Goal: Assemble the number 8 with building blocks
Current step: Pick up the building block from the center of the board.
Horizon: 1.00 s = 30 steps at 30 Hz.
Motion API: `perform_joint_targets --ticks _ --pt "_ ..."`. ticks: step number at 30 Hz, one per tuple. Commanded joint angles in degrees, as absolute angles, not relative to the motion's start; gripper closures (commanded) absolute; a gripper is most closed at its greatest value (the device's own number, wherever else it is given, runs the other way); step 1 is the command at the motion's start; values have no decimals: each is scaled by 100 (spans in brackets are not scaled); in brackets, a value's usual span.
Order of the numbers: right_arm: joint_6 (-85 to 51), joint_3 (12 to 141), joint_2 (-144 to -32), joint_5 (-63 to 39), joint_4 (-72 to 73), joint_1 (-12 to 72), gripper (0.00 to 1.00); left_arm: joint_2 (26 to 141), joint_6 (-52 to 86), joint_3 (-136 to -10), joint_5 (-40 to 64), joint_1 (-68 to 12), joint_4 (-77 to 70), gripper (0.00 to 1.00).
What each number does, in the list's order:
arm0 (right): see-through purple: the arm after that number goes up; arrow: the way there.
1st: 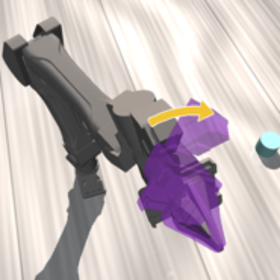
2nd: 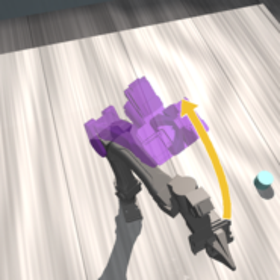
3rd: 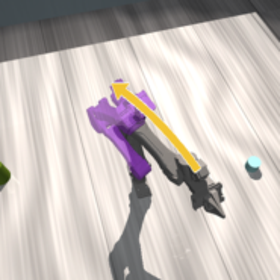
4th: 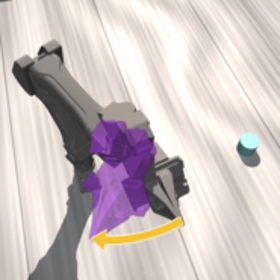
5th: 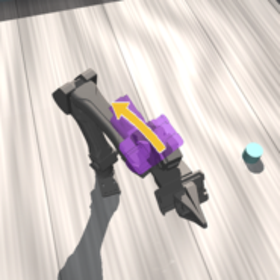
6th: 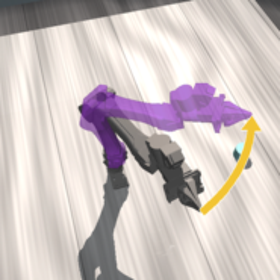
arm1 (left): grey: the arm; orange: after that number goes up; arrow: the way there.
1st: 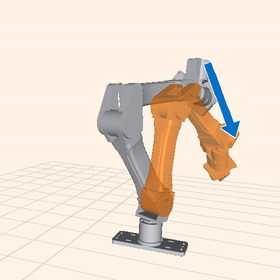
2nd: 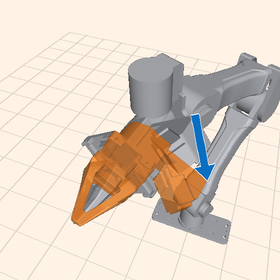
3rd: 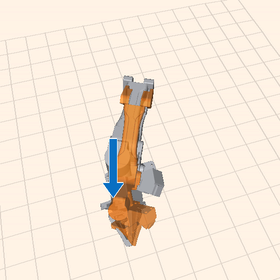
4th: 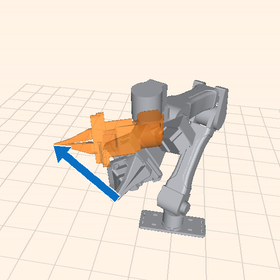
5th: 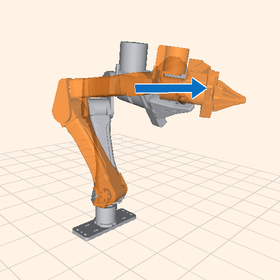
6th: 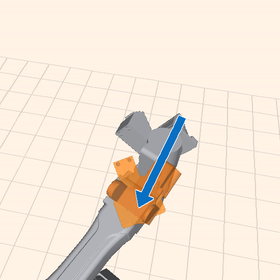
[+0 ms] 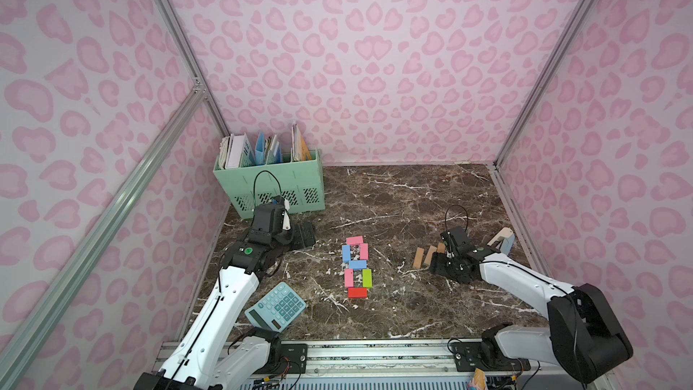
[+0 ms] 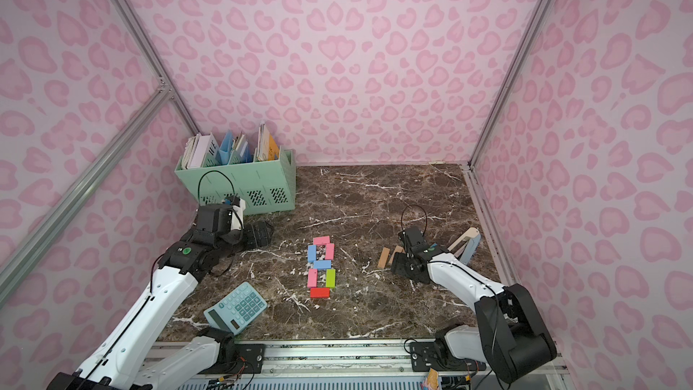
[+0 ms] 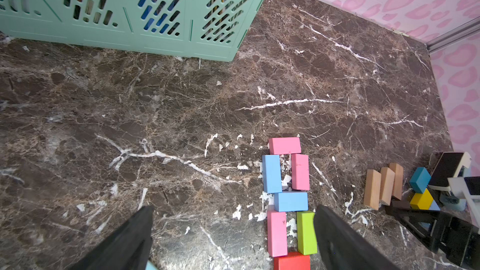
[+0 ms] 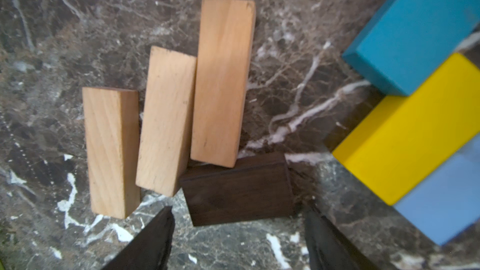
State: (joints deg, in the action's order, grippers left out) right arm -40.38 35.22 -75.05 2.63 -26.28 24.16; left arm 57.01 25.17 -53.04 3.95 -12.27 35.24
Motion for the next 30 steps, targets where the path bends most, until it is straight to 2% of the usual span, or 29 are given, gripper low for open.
perform_joint_targets --ticks 1,8,30 --pt "-3962 3509 -7540 285 -2636 2417 21 5700 2469 -5315 413 -1228 3466 2" --pt "-3857 3503 -7680 247 -2639 2419 25 5711 2465 -5308 387 -1222 3472 1" --pt "-3376 3899 -8381 559 -2784 2615 28 5723 2452 -5318 382 -1223 3484 2"
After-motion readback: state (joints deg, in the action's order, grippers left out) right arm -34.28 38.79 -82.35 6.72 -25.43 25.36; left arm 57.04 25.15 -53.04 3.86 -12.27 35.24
